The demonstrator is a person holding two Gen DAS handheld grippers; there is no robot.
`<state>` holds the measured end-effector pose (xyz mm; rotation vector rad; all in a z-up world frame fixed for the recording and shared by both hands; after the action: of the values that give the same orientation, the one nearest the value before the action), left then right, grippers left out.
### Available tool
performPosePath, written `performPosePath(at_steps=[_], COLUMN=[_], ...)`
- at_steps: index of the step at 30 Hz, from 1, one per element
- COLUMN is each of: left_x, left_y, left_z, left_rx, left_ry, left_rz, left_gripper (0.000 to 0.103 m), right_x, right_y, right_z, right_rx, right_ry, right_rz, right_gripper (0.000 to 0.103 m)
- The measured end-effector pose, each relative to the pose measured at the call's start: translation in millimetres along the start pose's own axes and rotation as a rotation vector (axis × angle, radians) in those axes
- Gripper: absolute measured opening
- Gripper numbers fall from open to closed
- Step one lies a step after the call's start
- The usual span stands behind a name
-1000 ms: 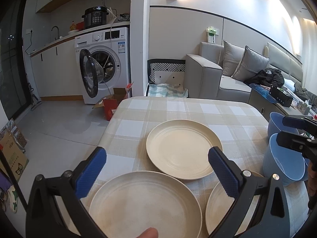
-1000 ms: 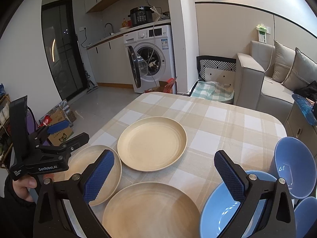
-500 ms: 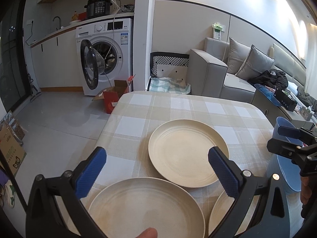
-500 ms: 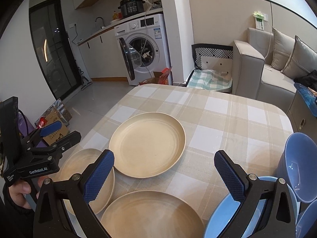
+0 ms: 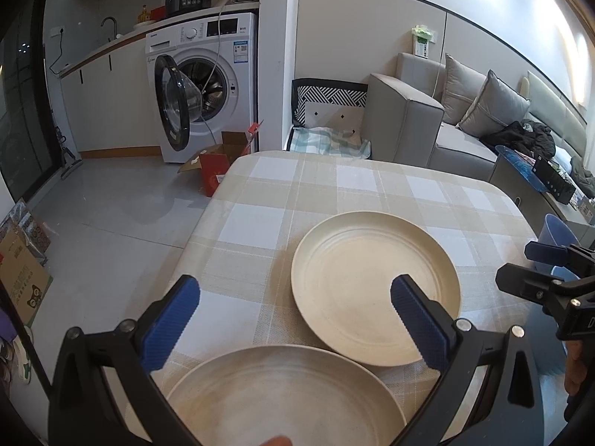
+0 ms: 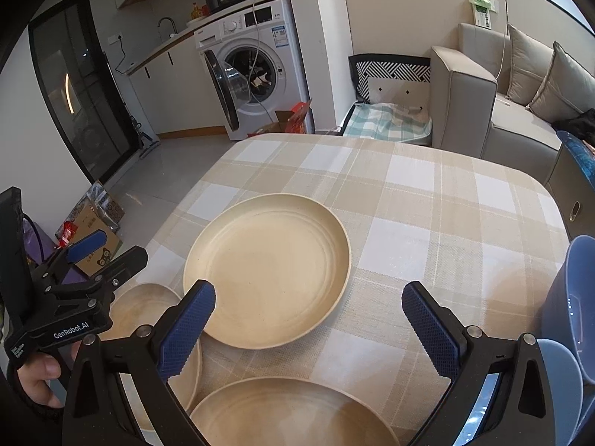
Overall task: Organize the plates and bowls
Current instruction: 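Move both grippers forward to the rim of a large cream plate, then close the left gripper on the plate rim while the right gripper also closes on it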
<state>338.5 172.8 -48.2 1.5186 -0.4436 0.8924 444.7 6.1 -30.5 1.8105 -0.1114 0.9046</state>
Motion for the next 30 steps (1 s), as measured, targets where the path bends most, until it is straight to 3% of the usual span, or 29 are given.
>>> performPosePath(at_steps=[17, 30], left_x=[-16.5, -22.3], left_y=[-53.4, -74.5], left_z=[-9.7, -6.9], left_rx=[0.005, 0.004], left_ry=[0.031, 0.007], left_rz=[-0.112, -0.160], left_gripper=[0.103, 0.097], right_x=[-5.0, -12.6], right_y=[-57.2, -85.1], right_z=[13.0, 21.3], right_rx=[-0.045, -0.076], right_ry=[-0.054, -0.059], right_rz=[-0.106, -0.166], right_gripper=[0.102, 0.094])
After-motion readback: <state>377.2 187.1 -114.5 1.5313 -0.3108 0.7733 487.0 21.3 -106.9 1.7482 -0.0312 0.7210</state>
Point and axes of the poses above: each gripper's, at about its wrist camera, not at the fingertips, and y roughly against the way its jaws point, z to its right, x to its top, the point moved 10 cm from there along -y, roughly the way its jaws point, and after that the axes turned 1 degree about -y, right-handed, at the moved point
